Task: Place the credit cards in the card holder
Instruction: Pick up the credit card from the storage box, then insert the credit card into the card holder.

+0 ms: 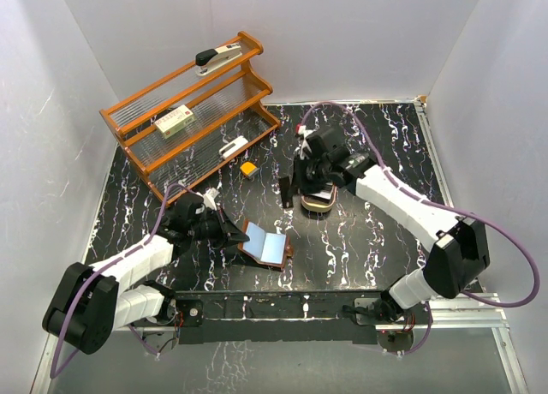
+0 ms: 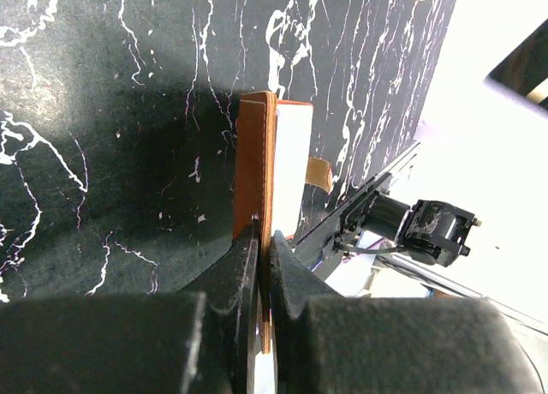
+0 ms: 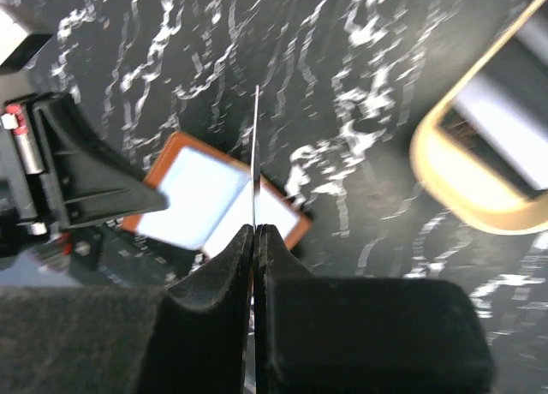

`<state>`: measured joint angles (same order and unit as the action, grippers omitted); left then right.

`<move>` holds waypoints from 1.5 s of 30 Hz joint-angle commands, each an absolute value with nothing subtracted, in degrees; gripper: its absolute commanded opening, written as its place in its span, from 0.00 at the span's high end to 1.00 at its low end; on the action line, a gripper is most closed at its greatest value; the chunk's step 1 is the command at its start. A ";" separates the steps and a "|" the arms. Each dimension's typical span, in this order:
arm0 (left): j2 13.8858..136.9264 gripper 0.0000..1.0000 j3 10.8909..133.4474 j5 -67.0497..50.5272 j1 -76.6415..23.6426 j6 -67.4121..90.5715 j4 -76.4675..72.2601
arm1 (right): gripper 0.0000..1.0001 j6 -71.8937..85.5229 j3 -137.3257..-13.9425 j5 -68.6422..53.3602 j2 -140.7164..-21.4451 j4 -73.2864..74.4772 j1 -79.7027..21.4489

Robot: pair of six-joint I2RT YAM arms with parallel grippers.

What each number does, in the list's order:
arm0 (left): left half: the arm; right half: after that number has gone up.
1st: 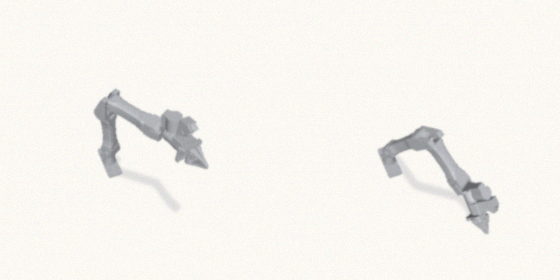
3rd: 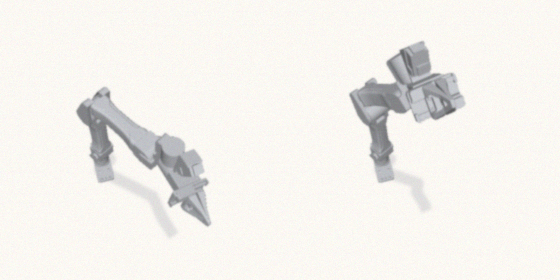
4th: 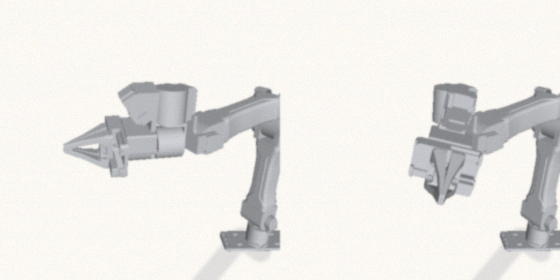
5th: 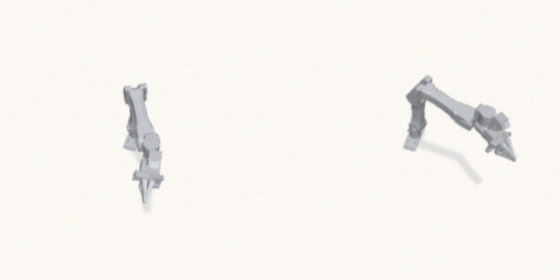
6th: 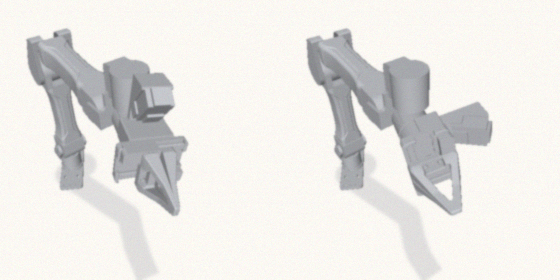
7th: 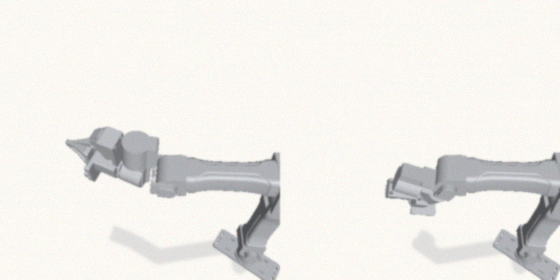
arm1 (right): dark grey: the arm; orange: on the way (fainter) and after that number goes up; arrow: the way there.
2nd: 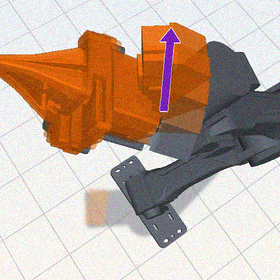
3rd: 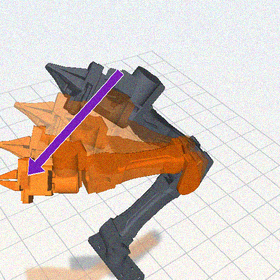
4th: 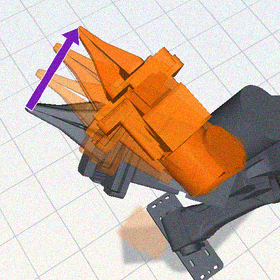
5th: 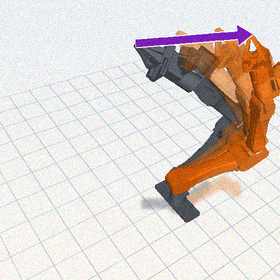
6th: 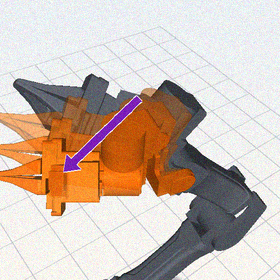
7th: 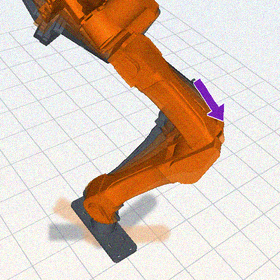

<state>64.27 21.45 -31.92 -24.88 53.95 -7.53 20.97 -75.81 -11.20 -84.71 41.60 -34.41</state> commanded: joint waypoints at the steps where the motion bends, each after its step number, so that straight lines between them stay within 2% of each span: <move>1: 63.90 1.00 20.25 -32.21 -25.05 55.78 -9.49 | 1.00 36.73 -68.57 -20.04 -82.93 34.25 -39.27; 11: 63.36 0.96 19.60 -30.73 -25.05 52.67 -3.58 | 1.00 44.00 -61.68 -18.22 -87.47 26.05 -46.47; 14: 62.80 0.90 19.64 -30.71 -25.05 52.36 -2.32 | 1.00 43.33 -61.09 -17.16 -88.91 25.00 -47.74; 19: 62.69 0.73 21.42 -28.87 -25.05 49.82 1.58 | 1.00 41.58 -58.64 -14.51 -90.26 23.73 -47.79; 29: 62.97 0.64 22.74 -24.08 -25.04 45.85 7.96 | 1.00 39.90 -54.65 -14.28 -92.37 21.74 -47.81; 32: 62.67 0.69 22.76 -23.61 -25.05 45.33 8.47 | 1.00 38.71 -54.80 -13.69 -93.49 22.89 -47.81; 36: 62.80 0.88 22.87 -23.29 -25.05 44.75 9.13 | 1.00 37.65 -55.09 -13.57 -94.28 23.43 -47.81; 40: 62.52 1.00 22.59 -22.83 -25.05 45.16 10.01 | 1.00 37.20 -55.27 -14.29 -94.86 23.37 -47.81; 45: 62.45 1.00 20.63 -24.52 -25.03 47.43 7.73 | 1.00 37.65 -54.89 -15.81 -94.80 22.80 -47.76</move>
<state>63.57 21.32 -23.86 -24.88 46.26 7.16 38.79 -54.92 -15.62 -93.86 23.88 -47.64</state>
